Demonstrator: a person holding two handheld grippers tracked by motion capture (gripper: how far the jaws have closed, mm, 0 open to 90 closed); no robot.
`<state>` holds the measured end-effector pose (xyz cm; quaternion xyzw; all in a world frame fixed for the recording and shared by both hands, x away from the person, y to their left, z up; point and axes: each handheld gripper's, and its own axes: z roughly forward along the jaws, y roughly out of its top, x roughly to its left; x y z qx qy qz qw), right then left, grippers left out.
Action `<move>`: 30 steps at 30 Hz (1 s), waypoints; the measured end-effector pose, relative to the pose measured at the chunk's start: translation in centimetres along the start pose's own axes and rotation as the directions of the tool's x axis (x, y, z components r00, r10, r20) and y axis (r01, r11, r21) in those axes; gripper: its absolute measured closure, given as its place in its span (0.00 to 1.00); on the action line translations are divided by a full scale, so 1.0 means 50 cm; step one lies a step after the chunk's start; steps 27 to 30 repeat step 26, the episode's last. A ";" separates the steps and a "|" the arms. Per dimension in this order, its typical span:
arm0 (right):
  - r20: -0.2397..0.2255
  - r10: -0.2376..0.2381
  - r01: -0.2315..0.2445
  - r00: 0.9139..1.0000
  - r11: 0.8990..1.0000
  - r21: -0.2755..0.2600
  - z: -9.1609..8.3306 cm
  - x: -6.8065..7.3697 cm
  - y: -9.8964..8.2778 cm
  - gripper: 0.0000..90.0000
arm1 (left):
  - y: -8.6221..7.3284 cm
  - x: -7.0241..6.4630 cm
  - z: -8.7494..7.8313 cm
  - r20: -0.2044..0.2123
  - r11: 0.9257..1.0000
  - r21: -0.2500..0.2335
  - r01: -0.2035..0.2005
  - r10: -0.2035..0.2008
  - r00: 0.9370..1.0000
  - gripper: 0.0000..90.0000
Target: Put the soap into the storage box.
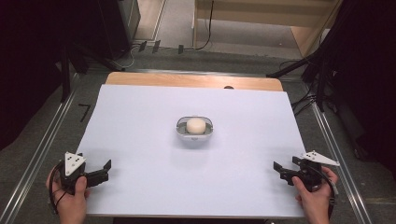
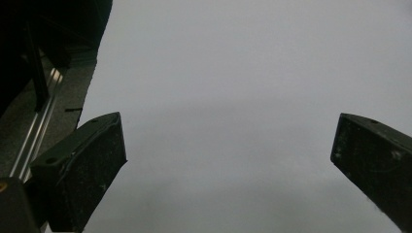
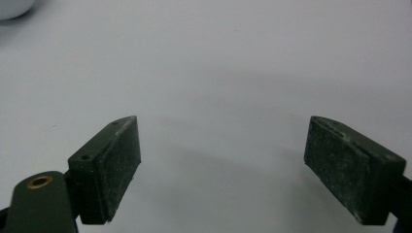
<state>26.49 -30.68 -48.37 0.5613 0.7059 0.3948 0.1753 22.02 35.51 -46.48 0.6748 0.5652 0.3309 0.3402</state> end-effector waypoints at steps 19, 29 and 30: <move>-0.007 0.013 -0.013 1.000 1.000 -0.004 0.007 -0.002 -0.003 0.15 | 0.000 0.000 0.000 0.006 1.000 0.001 -0.005 0.005 1.000 0.00; -0.008 0.016 -0.016 1.000 1.000 0.005 0.009 -0.002 -0.002 0.15 | 0.001 0.000 0.001 0.005 1.000 0.013 -0.008 0.008 1.000 0.00; -0.008 0.016 -0.016 1.000 1.000 0.005 0.009 -0.002 -0.002 0.15 | 0.001 0.000 0.001 0.005 1.000 0.013 -0.008 0.008 1.000 0.00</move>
